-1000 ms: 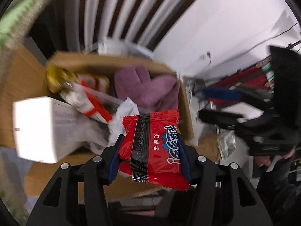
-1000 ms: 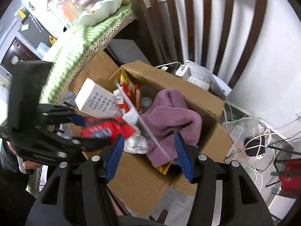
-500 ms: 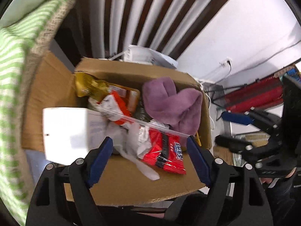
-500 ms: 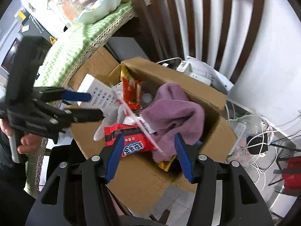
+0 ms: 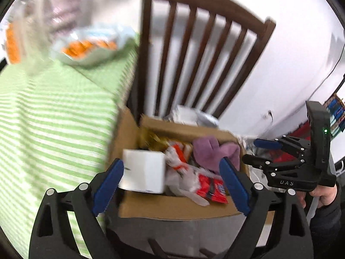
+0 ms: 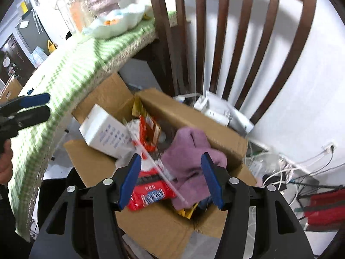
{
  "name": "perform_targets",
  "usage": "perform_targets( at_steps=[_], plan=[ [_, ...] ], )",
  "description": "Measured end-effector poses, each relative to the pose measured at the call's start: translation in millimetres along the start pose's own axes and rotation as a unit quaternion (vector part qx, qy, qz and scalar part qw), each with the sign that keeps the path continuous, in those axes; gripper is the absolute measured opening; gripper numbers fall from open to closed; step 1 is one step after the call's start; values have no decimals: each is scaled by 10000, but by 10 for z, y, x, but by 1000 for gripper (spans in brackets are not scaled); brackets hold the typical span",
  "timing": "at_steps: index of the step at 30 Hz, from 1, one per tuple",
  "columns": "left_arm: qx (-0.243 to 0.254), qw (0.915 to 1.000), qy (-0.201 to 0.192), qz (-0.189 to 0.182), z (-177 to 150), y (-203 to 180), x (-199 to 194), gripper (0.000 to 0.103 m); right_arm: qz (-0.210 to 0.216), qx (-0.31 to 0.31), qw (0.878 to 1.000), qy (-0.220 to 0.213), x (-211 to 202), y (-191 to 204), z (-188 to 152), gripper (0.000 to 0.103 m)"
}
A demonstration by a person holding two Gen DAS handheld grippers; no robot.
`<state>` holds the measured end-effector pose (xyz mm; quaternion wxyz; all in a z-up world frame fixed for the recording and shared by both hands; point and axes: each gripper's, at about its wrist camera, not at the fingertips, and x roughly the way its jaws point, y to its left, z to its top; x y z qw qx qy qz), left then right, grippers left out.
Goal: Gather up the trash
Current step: 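Move both open tools back over the table, then grasp the clear plastic bag with the right tool while the left tool grasps the blue spiky ball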
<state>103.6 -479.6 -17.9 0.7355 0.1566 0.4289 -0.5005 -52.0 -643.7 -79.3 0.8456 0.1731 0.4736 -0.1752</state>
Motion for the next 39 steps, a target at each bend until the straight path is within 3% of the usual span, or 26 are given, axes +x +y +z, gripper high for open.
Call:
perform_targets(
  at_steps=[5, 9, 17, 24, 28, 33, 34, 39],
  plan=[
    [-190, 9969, -627, 430, -56, 430, -476, 90, -146, -187, 9987, -448, -168, 351, 257, 64],
    [-529, 9938, -764, 613, -162, 900, -779, 90, -142, -423, 9963, -731, -232, 751, 516, 67],
    [-1322, 9746, -1219, 1336, -395, 1940, -1304, 90, 215, -1361, 9819, -1303, -347, 1914, 1115, 67],
    [-1938, 9441, -1475, 2220, -454, 2974, -1666, 90, 625, -2034, 9648, -1546, -210, 3018, 1532, 67],
    [-2879, 9149, -1634, 2309, -668, 3687, -1889, 90, 857, -2370, 9565, -1468, 20, 3613, 1675, 67],
    [-3480, 8847, -1632, 2636, -867, 4127, -1988, 90, 1041, -2508, 9541, -1266, 479, 4308, 1904, 67],
    [-3514, 8813, -1691, 2668, -900, 4175, -2009, 90, 1064, -2484, 9548, -1237, 546, 4378, 1936, 67],
    [-3322, 8812, -1667, 2920, -991, 4317, -2005, 90, 1113, -2380, 9589, -1071, 1047, 4879, 2006, 67]
  ],
)
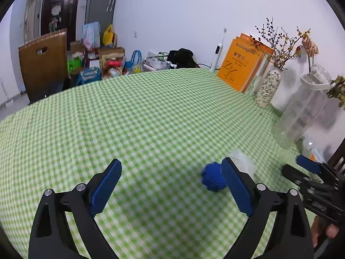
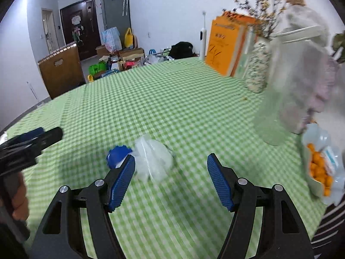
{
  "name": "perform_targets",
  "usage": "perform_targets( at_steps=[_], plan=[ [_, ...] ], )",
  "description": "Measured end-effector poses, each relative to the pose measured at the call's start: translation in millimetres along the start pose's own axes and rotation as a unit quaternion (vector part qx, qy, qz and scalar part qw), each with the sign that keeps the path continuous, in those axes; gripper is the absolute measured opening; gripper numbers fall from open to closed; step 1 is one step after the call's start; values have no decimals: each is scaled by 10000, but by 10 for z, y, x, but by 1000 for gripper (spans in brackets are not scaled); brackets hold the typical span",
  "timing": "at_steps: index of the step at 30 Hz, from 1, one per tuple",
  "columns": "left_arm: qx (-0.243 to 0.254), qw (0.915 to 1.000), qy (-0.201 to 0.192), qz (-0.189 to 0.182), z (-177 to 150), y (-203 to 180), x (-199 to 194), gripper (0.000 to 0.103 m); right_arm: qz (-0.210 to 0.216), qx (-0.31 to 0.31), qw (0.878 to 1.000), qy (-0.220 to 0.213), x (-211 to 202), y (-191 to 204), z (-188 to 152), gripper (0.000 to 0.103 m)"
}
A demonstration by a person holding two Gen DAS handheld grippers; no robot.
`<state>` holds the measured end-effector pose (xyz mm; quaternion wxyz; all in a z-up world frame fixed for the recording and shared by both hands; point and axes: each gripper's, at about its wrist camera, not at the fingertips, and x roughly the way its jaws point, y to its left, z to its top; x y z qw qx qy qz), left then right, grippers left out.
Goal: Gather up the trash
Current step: 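Grasp the clear plastic bag with the right tool while the left tool grasps the blue spiky ball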
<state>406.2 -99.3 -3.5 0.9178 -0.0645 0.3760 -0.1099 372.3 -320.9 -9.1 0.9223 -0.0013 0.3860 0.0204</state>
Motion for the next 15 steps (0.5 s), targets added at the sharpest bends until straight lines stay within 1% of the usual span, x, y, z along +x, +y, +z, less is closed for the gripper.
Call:
perform_targets(
  at_steps=[1, 4, 6, 8, 10, 11, 12, 14, 15],
  plan=[
    [-45, 10000, -36, 43, 2, 49, 20, 90, -19, 10, 10000, 9, 65, 48, -3, 67],
    [-219, 9997, 8, -45, -15, 174, 83, 90, -24, 177, 9997, 157, 362, 117, -1, 67],
    [-332, 9994, 40, -35, -14, 249, 101, 90, -95, 257, 9992, 303, 583, 163, -26, 67],
    [-436, 9990, 59, -26, -12, 288, 128, 90, -136, 271, 9991, 302, 692, 171, -52, 67],
    [-420, 9991, 55, -70, -17, 285, 155, 90, -54, 341, 9989, 320, 783, 165, -71, 67],
    [-382, 9992, 45, -73, -27, 275, 170, 90, 5, 351, 9988, 342, 808, 163, -85, 64],
    [-315, 9995, 47, -55, -40, 259, 194, 90, 87, 330, 9987, 369, 831, 173, -110, 54],
    [-150, 9998, 97, 48, -63, 213, 266, 90, 281, 240, 9985, 392, 863, 195, -149, 40],
    [-62, 9999, 112, 107, -79, 195, 293, 90, 286, 177, 9986, 408, 856, 212, -155, 32]
  ],
)
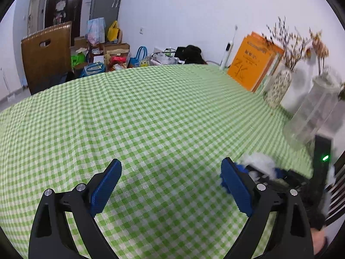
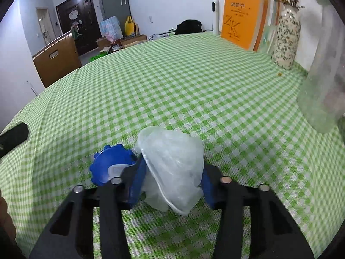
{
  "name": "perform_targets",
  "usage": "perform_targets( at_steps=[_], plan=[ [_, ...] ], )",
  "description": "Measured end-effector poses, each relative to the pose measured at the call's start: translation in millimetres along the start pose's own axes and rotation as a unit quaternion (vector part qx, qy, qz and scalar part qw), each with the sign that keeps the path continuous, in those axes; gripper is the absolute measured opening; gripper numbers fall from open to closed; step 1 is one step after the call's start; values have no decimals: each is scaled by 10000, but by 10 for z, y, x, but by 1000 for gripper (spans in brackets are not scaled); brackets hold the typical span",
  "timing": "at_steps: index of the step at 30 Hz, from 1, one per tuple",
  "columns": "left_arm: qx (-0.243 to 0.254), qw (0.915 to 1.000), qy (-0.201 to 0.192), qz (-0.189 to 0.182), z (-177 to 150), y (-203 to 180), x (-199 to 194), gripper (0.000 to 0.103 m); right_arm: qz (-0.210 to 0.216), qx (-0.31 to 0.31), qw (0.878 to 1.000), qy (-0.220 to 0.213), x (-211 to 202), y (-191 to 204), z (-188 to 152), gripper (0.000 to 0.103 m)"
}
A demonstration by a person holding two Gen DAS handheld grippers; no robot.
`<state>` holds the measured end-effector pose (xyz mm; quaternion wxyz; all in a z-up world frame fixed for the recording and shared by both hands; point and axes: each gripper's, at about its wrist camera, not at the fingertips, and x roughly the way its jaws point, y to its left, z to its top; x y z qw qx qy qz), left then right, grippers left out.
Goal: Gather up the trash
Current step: 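Grasp the clear plastic bag with the right tool while the left tool grasps the blue spiky ball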
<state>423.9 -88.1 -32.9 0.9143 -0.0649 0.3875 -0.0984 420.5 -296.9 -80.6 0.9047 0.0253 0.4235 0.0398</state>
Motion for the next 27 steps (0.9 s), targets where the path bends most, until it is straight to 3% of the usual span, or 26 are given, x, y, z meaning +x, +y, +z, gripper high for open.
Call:
perform_targets(
  at_steps=[3, 5, 9, 12, 15, 20, 22, 24, 25, 27],
  plan=[
    [116, 9999, 36, 30, -42, -64, 68, 90, 172, 35, 9998, -2, -19, -32, -19, 16],
    [188, 9998, 84, -13, -75, -117, 117, 90, 152, 224, 9996, -91, -64, -152, -29, 13],
    [560, 9979, 318, 13, -178, -297, 200, 90, -68, 656, 9967, -476, -212, -412, -58, 12],
    [842, 9951, 485, -185, -228, -519, 201, 90, -364, 894, 9934, -617, -272, -545, -68, 12],
    [1144, 9921, 458, -228, -236, -800, 239, 90, -795, 760, 9909, -782, -363, -552, -79, 12],
    [1459, 9861, 783, -128, -177, -1143, 602, 89, -746, 996, 9892, -773, -370, -664, -102, 12],
    [1366, 9845, 1100, 78, -189, -1156, 777, 81, -704, 1006, 9896, -749, -351, -676, -96, 12],
    [1265, 9874, 947, 129, -169, -1147, 756, 66, -671, 936, 9908, -712, -326, -663, -71, 12],
    [1263, 9877, 911, 156, -160, -1148, 725, 52, -690, 892, 9910, -720, -332, -643, -71, 12],
    [1224, 9882, 919, 100, -143, -1123, 637, 52, -681, 822, 9916, -727, -329, -613, -63, 12]
  ],
)
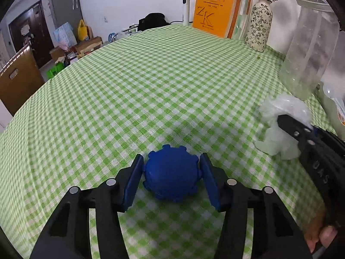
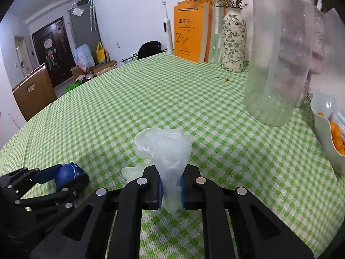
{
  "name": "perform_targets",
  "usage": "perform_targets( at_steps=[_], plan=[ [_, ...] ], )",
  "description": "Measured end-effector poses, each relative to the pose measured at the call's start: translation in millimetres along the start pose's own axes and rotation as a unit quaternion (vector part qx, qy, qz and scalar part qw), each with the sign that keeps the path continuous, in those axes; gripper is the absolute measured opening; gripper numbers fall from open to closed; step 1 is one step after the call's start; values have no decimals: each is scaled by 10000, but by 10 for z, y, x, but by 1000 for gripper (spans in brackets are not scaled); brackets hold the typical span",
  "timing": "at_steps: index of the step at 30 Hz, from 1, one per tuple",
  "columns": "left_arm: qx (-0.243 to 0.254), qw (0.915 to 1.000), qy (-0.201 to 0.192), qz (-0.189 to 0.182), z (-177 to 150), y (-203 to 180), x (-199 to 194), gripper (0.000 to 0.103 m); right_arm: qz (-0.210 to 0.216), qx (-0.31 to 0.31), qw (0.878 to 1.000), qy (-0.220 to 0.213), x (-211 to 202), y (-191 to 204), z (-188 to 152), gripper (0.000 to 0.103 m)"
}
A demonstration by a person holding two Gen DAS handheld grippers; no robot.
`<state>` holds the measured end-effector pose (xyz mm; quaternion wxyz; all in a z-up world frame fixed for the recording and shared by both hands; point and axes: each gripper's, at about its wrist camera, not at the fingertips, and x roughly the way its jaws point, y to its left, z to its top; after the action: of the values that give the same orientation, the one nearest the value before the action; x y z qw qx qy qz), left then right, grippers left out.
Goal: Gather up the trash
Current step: 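Grasp the clear plastic bag with the right tool while the left tool grasps the blue spiky ball, then carry the plastic bag and blue ball into the cardboard box and open both tools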
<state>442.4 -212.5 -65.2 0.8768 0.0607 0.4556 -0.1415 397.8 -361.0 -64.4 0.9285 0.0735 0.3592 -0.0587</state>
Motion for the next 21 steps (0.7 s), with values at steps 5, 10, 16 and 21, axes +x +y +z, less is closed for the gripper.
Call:
perform_targets(
  at_steps=[5, 10, 16, 21],
  plan=[
    [-188, 9993, -307, -1, -91, 147, -450, 51, 104, -87, 9999, 7, 16, 74, -6, 12],
    [-517, 9964, -664, 77, -277, 445, -1062, 51, 429, -214, 9988, 29, 10, 216, -20, 12],
    [-677, 9912, -1110, 231, -515, 709, -1805, 51, 1002, -479, 9938, -61, -338, 552, -85, 12],
    [-718, 9883, -1344, -80, -645, 614, -2118, 51, 1228, -842, 9882, -354, -1001, 526, -329, 12]
  ],
)
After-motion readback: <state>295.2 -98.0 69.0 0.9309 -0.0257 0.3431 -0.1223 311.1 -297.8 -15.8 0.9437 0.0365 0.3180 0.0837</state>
